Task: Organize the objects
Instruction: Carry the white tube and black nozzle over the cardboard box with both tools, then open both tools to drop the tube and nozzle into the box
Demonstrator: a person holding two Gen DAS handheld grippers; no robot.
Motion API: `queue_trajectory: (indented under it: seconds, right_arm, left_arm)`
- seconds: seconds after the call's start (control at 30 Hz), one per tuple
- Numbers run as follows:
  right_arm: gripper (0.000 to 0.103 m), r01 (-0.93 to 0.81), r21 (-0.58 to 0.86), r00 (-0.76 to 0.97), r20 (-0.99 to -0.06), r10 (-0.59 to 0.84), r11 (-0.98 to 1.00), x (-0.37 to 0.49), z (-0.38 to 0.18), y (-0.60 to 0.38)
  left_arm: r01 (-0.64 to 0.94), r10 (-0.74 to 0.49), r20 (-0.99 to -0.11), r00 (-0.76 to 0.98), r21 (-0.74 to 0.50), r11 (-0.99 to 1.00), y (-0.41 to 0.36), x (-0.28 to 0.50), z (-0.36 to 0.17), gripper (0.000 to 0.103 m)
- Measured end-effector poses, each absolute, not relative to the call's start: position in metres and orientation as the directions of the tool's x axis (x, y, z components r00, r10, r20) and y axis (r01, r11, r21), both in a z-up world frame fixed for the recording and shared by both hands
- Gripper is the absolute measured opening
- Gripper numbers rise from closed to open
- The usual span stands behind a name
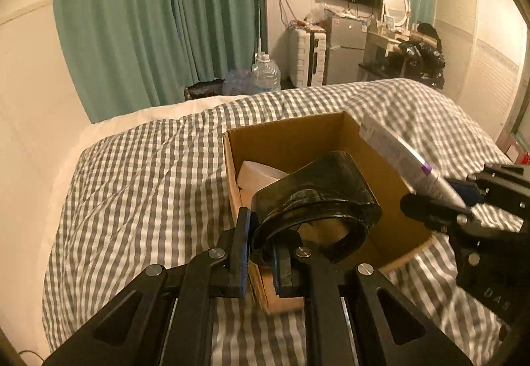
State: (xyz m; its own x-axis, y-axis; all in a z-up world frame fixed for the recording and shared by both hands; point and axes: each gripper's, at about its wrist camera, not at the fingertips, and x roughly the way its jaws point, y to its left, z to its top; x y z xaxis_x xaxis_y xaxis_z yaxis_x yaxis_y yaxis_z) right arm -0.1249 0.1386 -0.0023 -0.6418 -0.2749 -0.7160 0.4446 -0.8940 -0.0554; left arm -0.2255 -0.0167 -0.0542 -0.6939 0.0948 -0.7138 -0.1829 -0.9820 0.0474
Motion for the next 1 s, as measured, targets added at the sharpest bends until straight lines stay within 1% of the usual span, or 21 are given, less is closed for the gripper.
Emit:
queue_trajectory:
  seconds: [0.1, 0.23, 0.4, 0.6, 0.73, 0.77, 0.8, 0.83, 0.87, 0.9, 0.97, 1.0]
  right_arm:
    - [0.020, 0.438, -0.069, -0.649, -0.714, -0.262, -0.896, -0.150, -0.007, 0.136]
    - [0.020, 0.428, -0.051, -0.638, -0.724, -0.261, -0.902, -0.187, -0.016, 0.135]
    - [0.020, 0.427, -0.031, -0.616, -0.742, -0.265, -0.904, -0.219, -0.037, 0.135]
    - [0.020, 0.434, 0.006, -0.581, -0.763, -0.284, -0.901, -0.234, -0.058, 0.134]
    - [0.020, 0.413, 0.037, -0.605, -0.735, -0.305, -0.910, -0.230, -0.053, 0.139]
    - [0.022, 0.404, 0.052, -0.619, -0.720, -0.315, -0.913, -0.228, -0.048, 0.142]
    - [0.033, 0.399, 0.063, -0.627, -0.709, -0.322, -0.915, -0.227, -0.044, 0.145]
    - [0.042, 0.391, 0.070, -0.634, -0.702, -0.324, -0.918, -0.226, -0.040, 0.148]
    - [0.055, 0.382, 0.071, -0.640, -0.699, -0.319, -0.922, -0.224, -0.036, 0.150]
    - [0.056, 0.369, 0.072, -0.651, -0.691, -0.313, -0.926, -0.220, -0.032, 0.153]
    - [0.056, 0.363, 0.080, -0.660, -0.682, -0.316, -0.928, -0.214, -0.025, 0.157]
    - [0.057, 0.360, 0.081, -0.662, -0.679, -0.316, -0.929, -0.210, -0.020, 0.158]
  left_arm:
    - [-0.189, 0.092, -0.723, -0.685, 0.054, -0.980, -0.015, -0.243, -0.065, 0.011]
    - [-0.206, 0.109, -0.745, -0.658, 0.039, -0.978, -0.013, -0.265, -0.081, 0.011]
    - [-0.236, 0.137, -0.753, -0.644, 0.025, -0.971, -0.010, -0.277, -0.095, 0.011]
    - [-0.252, 0.141, -0.764, -0.629, 0.029, -0.967, -0.005, -0.280, -0.107, 0.011]
    - [-0.242, 0.134, -0.759, -0.638, 0.032, -0.970, -0.003, -0.278, -0.106, 0.012]
    - [-0.240, 0.134, -0.757, -0.640, 0.031, -0.970, -0.003, -0.277, -0.105, 0.013]
    - [-0.238, 0.132, -0.757, -0.640, 0.032, -0.971, -0.002, -0.276, -0.105, 0.014]
    - [-0.236, 0.129, -0.757, -0.641, 0.034, -0.971, -0.002, -0.273, -0.104, 0.020]
    - [-0.239, 0.131, -0.758, -0.639, 0.033, -0.971, -0.001, -0.271, -0.103, 0.027]
    - [-0.239, 0.130, -0.760, -0.637, 0.034, -0.970, -0.001, -0.268, -0.102, 0.033]
    - [-0.245, 0.131, -0.766, -0.629, 0.036, -0.969, 0.000, -0.260, -0.098, 0.064]
    - [-0.249, 0.137, -0.765, -0.629, 0.032, -0.968, 0.000, -0.255, -0.095, 0.072]
